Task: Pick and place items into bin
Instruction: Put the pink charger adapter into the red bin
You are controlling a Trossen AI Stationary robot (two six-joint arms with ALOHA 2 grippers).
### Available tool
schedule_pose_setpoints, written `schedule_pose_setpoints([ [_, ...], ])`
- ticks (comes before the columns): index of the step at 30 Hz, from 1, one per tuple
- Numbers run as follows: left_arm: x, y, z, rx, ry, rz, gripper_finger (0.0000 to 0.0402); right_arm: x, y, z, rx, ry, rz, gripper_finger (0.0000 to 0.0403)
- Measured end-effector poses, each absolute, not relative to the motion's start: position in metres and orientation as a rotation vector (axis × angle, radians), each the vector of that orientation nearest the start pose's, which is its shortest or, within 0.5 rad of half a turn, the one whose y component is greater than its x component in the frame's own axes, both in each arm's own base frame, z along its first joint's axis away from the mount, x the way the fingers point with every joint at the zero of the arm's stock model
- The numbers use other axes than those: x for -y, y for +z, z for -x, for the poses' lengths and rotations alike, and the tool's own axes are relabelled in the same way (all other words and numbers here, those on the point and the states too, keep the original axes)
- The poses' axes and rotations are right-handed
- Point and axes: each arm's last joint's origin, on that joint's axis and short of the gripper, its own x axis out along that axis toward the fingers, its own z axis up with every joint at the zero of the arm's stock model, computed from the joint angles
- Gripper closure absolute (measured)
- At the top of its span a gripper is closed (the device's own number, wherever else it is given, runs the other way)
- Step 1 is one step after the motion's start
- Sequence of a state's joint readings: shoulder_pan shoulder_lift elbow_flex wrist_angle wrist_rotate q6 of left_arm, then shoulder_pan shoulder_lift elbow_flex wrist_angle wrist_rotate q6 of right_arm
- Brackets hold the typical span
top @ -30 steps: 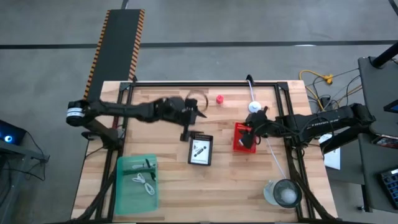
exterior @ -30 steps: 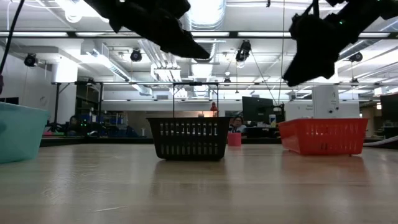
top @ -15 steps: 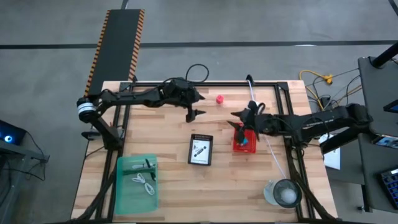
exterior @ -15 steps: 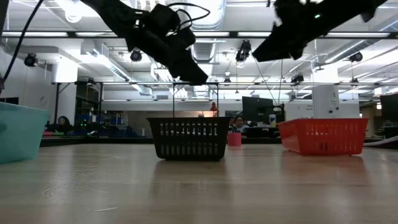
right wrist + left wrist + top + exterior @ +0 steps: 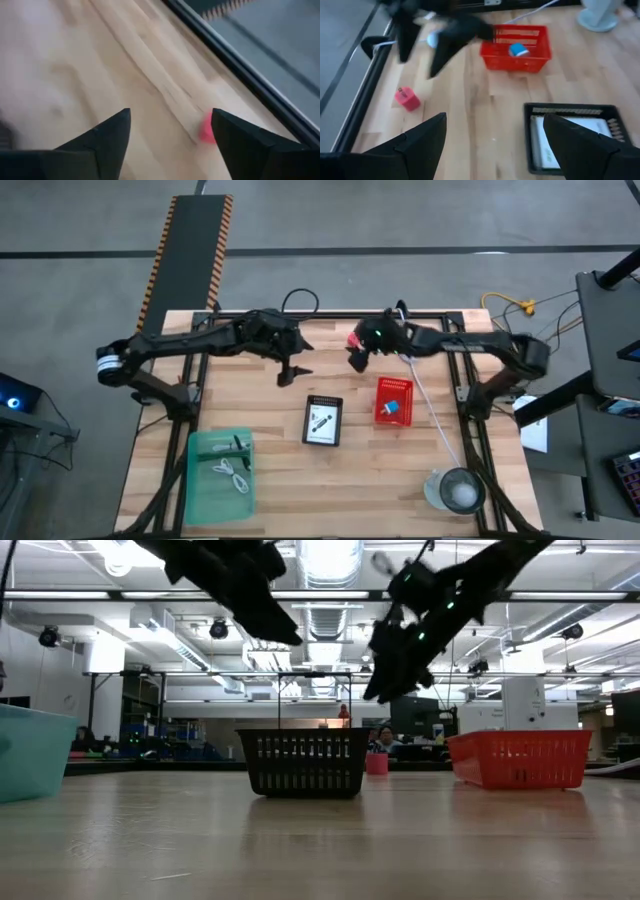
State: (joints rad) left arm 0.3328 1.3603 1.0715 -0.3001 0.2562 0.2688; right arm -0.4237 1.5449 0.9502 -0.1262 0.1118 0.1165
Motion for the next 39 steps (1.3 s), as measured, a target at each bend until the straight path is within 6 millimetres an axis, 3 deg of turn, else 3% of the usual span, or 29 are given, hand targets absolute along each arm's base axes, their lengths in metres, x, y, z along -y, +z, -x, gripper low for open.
schedule_pose_setpoints([
  [5, -0.078, 0.304, -0.268, -0.528, -0.019, -0.110, 0.0089, 0.178, 0.193, -0.304, -0.871, -0.643, -0.295, 0.0106],
  [8, -0.075, 0.305, -0.261, -0.514, -0.019, -0.115, 0.0089, 0.193, 0.179, -0.310, -0.954, -0.664, -0.343, 0.0097],
  [13, -0.072, 0.297, -0.255, -0.529, -0.022, -0.111, 0.0089, 0.200, 0.164, -0.322, -1.011, -0.651, -0.354, 0.0094],
  [22, -0.071, 0.281, -0.251, -0.574, -0.028, -0.095, 0.0089, 0.205, 0.155, -0.329, -1.030, -0.657, -0.352, 0.0105],
  [28, -0.072, 0.283, -0.252, -0.551, -0.024, -0.101, 0.0089, 0.204, 0.152, -0.328, -1.055, -0.652, -0.352, 0.0152],
  [36, -0.072, 0.284, -0.253, -0.539, -0.022, -0.105, 0.0089, 0.202, 0.151, -0.325, -1.098, -0.640, -0.344, 0.0266],
  [39, -0.072, 0.285, -0.253, -0.535, -0.021, -0.106, 0.0089, 0.202, 0.151, -0.325, -1.101, -0.636, -0.339, 0.0275],
])
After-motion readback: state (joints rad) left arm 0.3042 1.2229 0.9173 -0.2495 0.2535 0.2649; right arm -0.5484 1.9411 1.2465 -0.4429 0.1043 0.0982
